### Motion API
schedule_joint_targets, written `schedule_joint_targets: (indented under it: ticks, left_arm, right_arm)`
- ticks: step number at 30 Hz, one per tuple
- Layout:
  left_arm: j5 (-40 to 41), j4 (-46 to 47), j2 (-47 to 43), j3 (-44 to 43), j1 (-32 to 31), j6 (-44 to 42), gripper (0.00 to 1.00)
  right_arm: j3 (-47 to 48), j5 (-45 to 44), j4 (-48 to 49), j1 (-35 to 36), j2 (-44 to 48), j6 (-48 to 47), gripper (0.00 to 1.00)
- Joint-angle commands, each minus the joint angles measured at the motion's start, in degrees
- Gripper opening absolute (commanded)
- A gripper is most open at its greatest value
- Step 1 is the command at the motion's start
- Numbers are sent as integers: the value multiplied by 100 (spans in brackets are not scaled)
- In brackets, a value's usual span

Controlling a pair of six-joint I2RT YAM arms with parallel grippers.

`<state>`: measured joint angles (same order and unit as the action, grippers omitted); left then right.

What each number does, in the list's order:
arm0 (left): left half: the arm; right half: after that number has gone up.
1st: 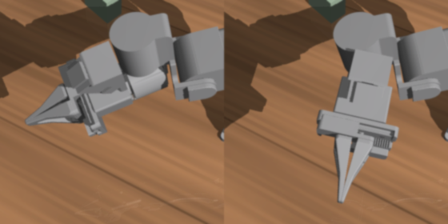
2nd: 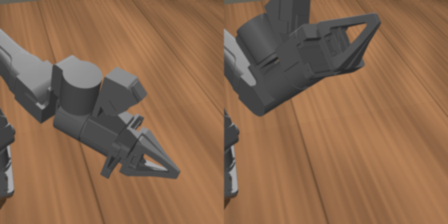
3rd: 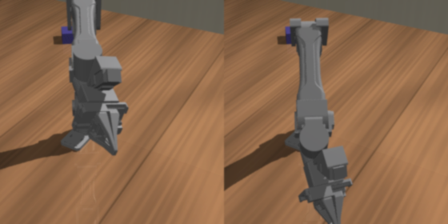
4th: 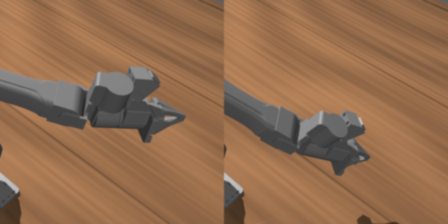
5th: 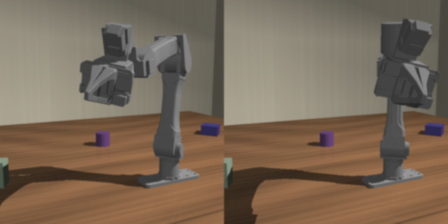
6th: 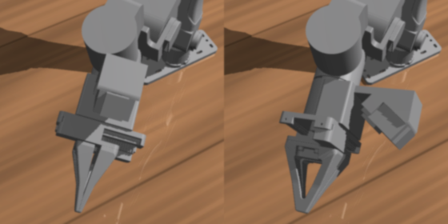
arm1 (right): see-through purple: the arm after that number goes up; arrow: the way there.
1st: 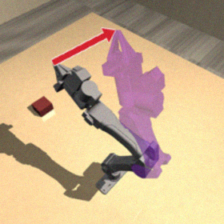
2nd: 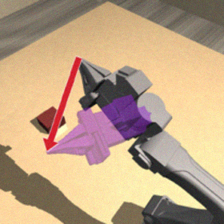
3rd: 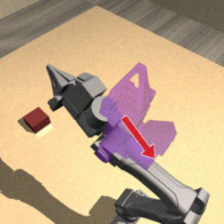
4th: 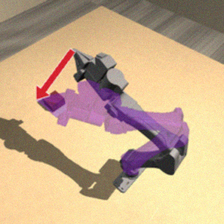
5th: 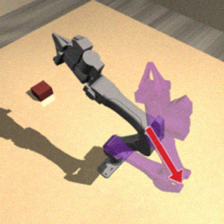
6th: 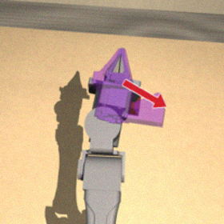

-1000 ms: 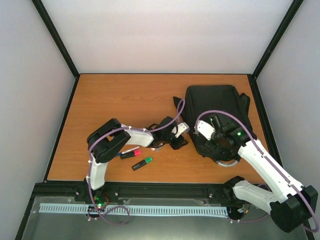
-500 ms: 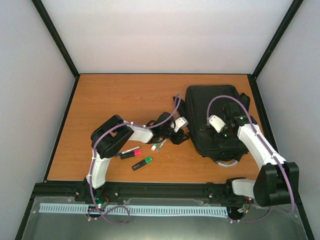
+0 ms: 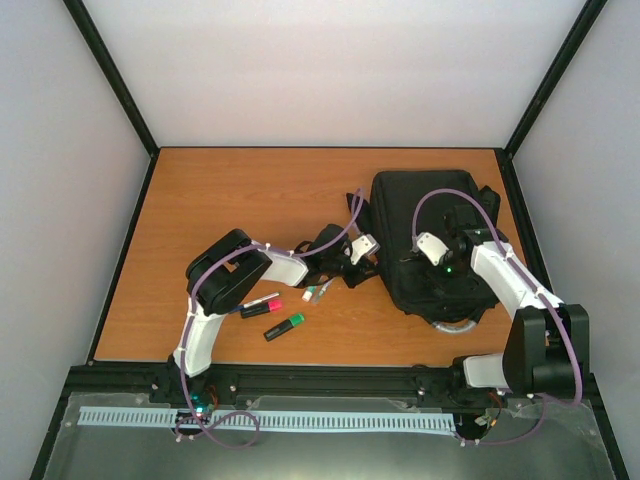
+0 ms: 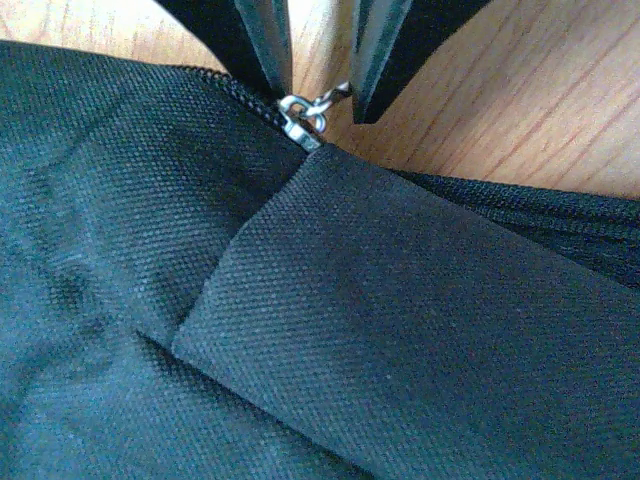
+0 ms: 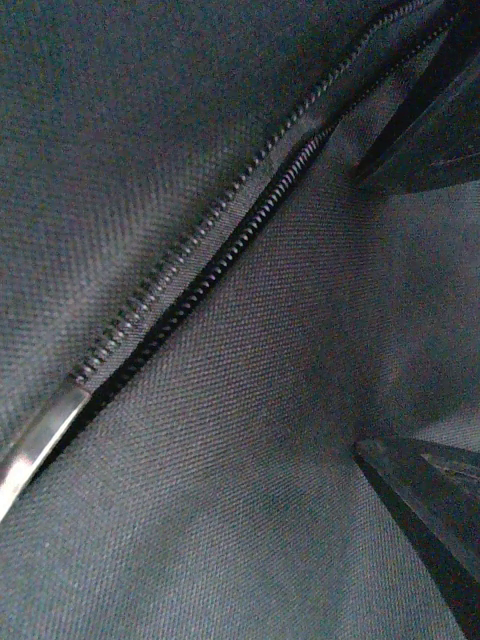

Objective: Pack the student bag
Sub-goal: Zip the student bag at the center of the board.

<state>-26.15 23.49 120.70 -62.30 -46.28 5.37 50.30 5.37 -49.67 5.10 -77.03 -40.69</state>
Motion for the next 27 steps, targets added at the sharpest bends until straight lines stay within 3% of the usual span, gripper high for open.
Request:
schedule_joint_targets:
  ticks: [1, 8, 19, 27]
  left_arm:
    - [-79, 434, 21, -145, 69, -62, 17]
    - [-13, 214, -108, -52, 71, 10, 1]
    - [306, -846, -482, 446, -255, 299, 1]
    - [550, -1160, -533, 451, -1032, 465, 1]
  right_arm:
    - [-113, 34, 114, -62, -86, 43, 68]
    - [-107, 130, 138, -61, -82, 89, 67]
    - [-106, 458, 369, -53, -554, 310, 62]
    - [-11, 918, 456, -47, -639, 451, 61]
